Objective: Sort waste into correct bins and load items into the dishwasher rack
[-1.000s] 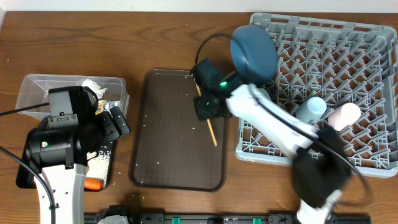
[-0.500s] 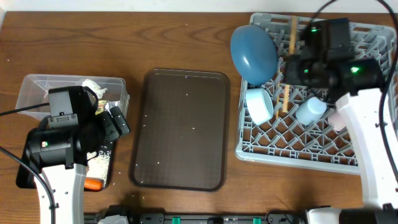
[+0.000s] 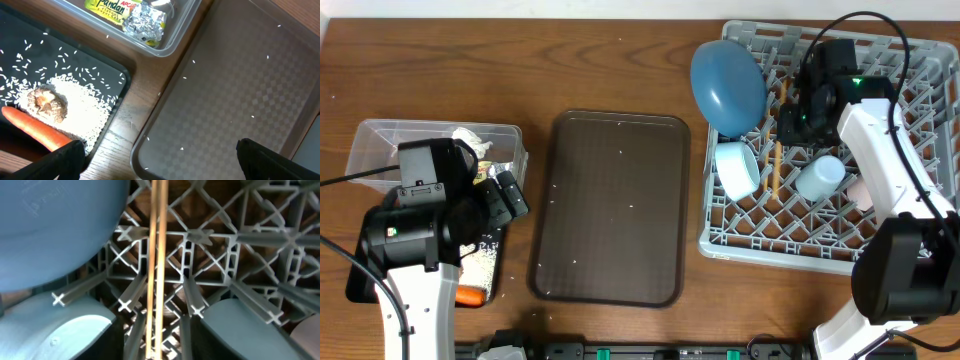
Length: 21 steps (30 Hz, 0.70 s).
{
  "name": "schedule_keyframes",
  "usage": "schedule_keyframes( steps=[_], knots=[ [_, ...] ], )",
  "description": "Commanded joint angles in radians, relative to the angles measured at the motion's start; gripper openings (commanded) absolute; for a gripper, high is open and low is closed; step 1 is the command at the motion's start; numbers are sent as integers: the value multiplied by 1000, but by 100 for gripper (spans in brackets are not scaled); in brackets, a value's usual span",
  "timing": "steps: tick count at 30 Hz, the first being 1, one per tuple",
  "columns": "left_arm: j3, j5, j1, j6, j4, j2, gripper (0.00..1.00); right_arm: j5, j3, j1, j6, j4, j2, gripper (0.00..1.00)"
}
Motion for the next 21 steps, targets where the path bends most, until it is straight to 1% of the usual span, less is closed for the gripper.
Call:
schedule_keyframes(
  steps=[1,3,6,7,8,9,11,15,16,19,21],
  knots=[
    [10,-11,4,6,-3,0,98,-12,19,13,-18,-15,-57,43],
    [10,-11,4,6,-3,0,98,-47,33,22,-17,-49,-113,45],
    [10,-11,4,6,-3,0,98,-166,34,39,-13,-88,-212,48],
    [10,-11,4,6,-3,0,98,-216,34,47,-13,-101,-251,55],
    [10,-11,4,6,-3,0,98,-262,34,58,-11,-113,-290,65],
    [10,-11,4,6,-3,0,98,-299,34,68,-6,-123,-325,99],
    [10,-11,4,6,-3,0,98,-348,34,92,-6,-128,-399,99],
    [10,-11,4,6,-3,0,98,-348,34,137,-7,-132,-521,99],
    [10,-11,4,6,-3,0,98,-340,34,147,-14,-164,-554,99],
    [10,-11,4,6,-3,0,98,-249,34,146,-76,-208,-625,99],
    [10,-11,4,6,-3,0,98,-183,34,137,-78,-233,-683,99]
  ],
)
